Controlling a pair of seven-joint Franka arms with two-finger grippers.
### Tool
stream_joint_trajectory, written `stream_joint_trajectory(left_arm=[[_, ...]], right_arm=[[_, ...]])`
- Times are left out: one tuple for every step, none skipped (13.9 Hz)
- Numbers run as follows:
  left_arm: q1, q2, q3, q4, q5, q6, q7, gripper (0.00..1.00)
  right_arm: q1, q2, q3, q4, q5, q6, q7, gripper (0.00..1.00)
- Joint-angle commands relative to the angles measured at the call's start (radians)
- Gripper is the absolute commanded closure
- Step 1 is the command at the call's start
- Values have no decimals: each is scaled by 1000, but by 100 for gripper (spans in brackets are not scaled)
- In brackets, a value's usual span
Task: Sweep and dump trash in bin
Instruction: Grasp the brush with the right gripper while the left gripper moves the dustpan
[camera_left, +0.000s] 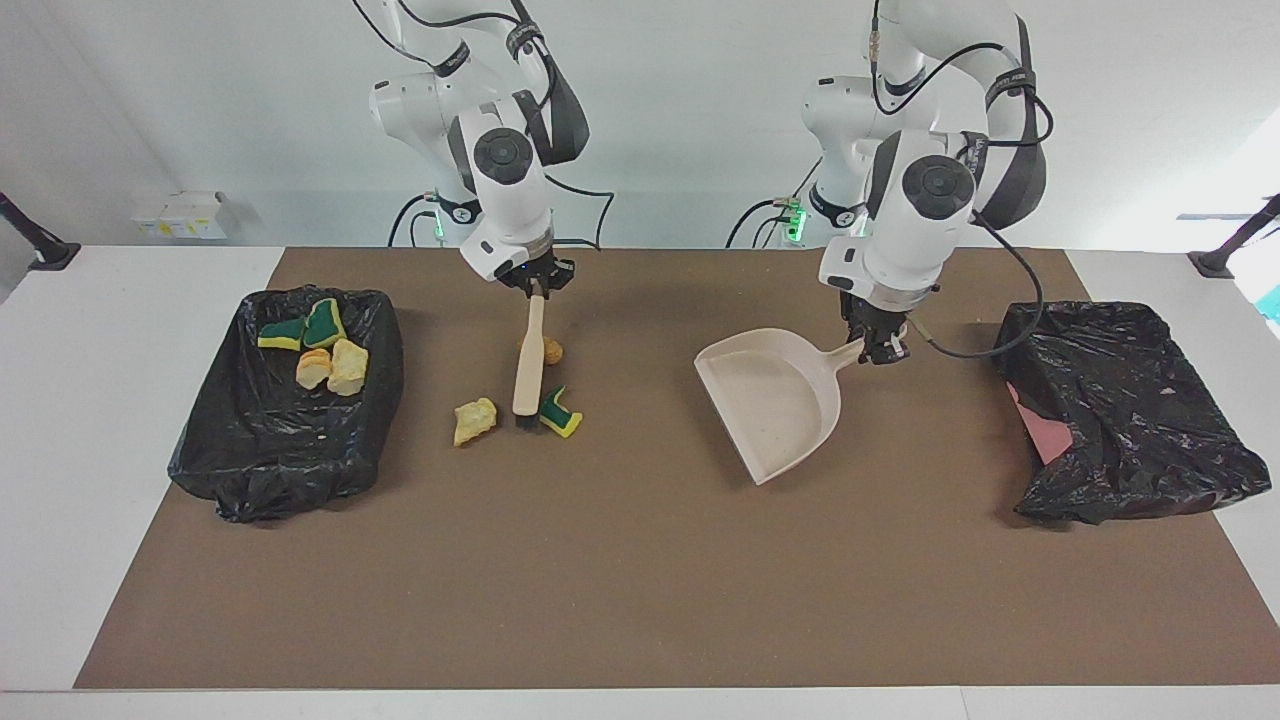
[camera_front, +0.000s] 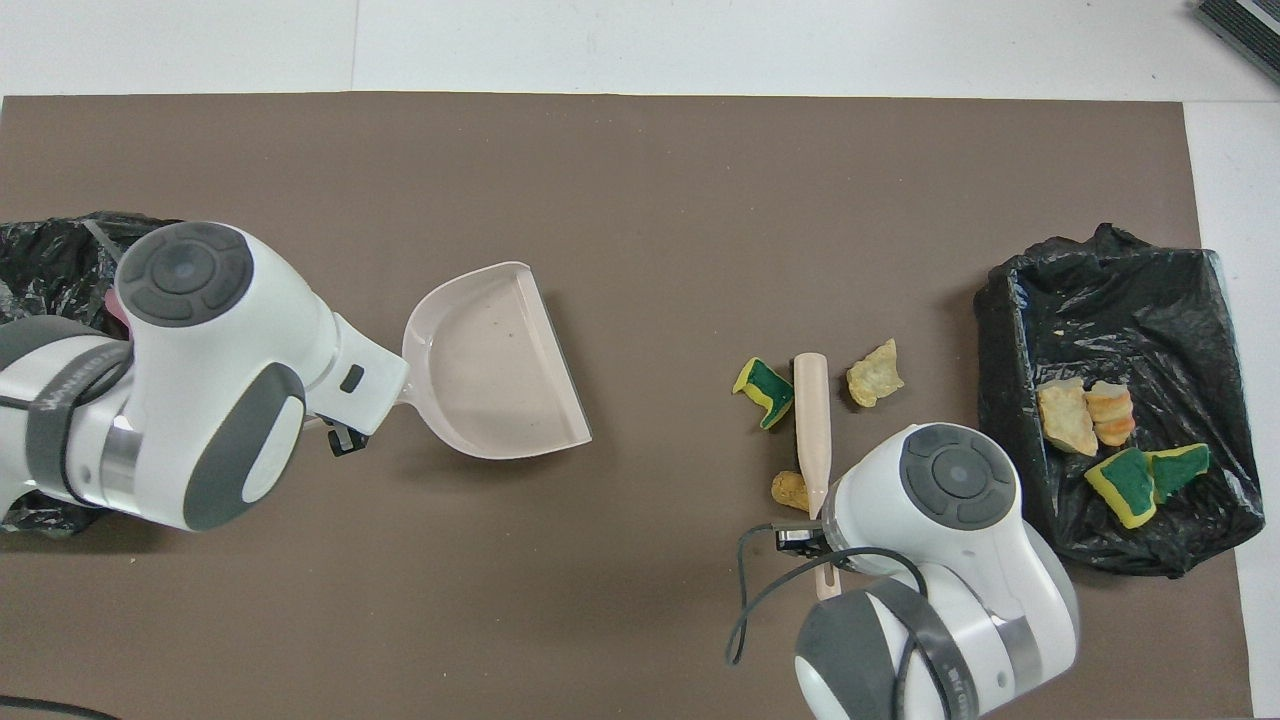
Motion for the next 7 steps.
stream_joint_trajectory(left_arm=[[-62,-21,10,-63,35,87,11,100],[-65,-21,10,-79,35,104,4,100],[-82,-21,10,-102,35,131,-15,100],[-104,-21,10,-119,35,156,-56,100],[-123,-14,10,-126,36,173,-93,100],[-143,-3,10,-129,41,177,-108,100],[-154,6,10,-131,49,182,-125,100]], right_arm=[[0,-4,11,8,29,7,-67,100],[12,-2,11,12,46,8,-76,100],[17,-2,9,15,61,14,-122,100],[17,0,9,15,61,23,-176,100],[14,4,9,17,61,25,-211,100],[9,10,9,18,61,39,-237,100],[14,38,9,25,61,55,-251,100]])
